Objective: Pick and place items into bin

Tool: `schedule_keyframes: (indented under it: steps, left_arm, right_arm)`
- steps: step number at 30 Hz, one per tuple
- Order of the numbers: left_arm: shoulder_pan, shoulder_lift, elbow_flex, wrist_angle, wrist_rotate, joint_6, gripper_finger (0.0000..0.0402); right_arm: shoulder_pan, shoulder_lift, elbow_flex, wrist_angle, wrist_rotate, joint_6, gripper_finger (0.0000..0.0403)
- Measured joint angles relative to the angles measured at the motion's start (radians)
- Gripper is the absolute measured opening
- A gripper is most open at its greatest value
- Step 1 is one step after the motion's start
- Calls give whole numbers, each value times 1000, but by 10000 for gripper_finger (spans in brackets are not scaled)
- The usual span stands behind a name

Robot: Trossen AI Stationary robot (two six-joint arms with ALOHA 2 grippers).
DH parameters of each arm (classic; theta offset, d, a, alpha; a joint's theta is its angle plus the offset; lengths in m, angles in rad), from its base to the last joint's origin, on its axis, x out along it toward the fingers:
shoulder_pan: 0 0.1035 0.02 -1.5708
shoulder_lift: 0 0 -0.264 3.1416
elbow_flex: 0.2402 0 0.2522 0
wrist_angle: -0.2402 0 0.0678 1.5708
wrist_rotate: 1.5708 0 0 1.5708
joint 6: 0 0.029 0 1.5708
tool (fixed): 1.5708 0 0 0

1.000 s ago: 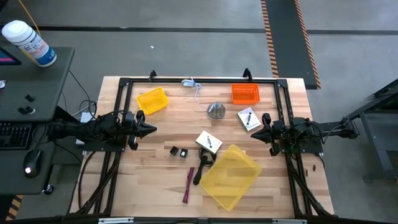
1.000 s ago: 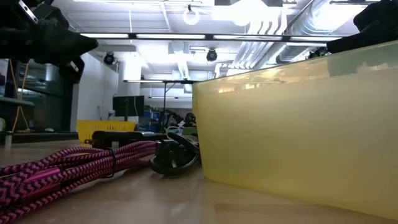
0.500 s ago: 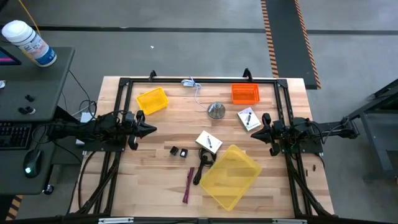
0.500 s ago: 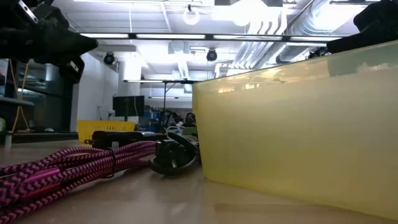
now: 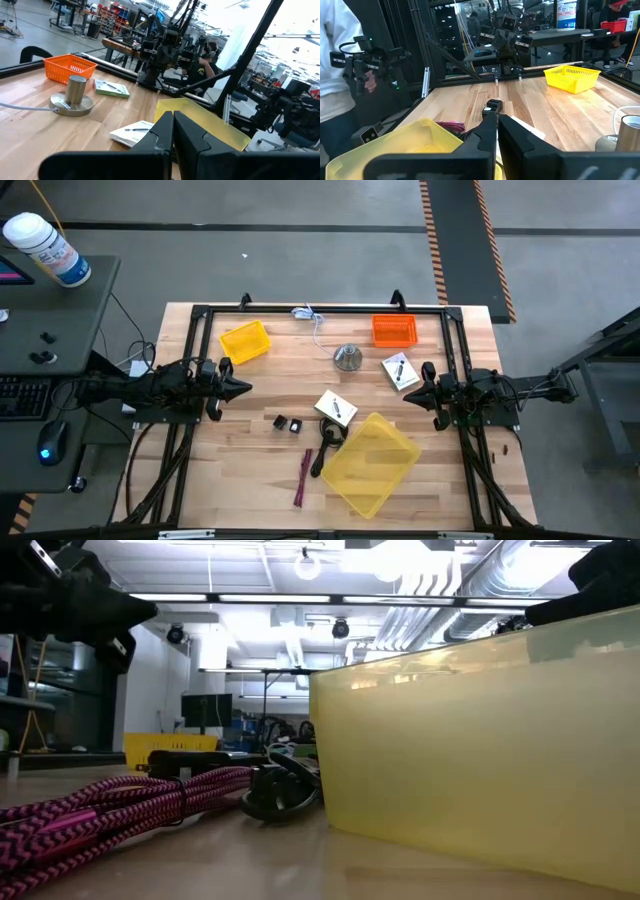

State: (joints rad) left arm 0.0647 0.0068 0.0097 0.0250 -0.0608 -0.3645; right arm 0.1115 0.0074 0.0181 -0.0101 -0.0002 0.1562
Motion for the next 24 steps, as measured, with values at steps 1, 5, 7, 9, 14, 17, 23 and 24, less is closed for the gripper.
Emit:
schedule_keyframes:
  steps: [1, 5, 7, 9, 14, 17, 23, 24]
  left_arm:
    - [0, 0, 0, 0, 0, 0, 1]
    - [0, 0, 0, 0, -2, 0, 1]
    - [0, 0, 0, 0, -3, 0, 1]
    - [0, 0, 0, 0, -3, 0, 1]
    - [0, 0, 0, 1, -3, 0, 1]
    - [0, 0, 0, 2, -3, -8, 1]
    - [0, 0, 0, 101, -21, -220, 1]
    - [0, 0, 0, 123, -37, -256, 1]
  right_arm:
    - [0, 0, 0, 0, 0, 0, 9]
    - [0, 0, 0, 0, 0, 0, 5]
    - [0, 0, 0, 0, 0, 0, 3]
    - [0, 0, 0, 0, 0, 0, 3]
    - [0, 0, 0, 0, 0, 0, 2]
    - [-4, 0, 0, 9, 49, -42, 3]
    - [-7, 0, -1, 29, 117, -81, 2]
    - [-7, 0, -1, 35, 125, -82, 1]
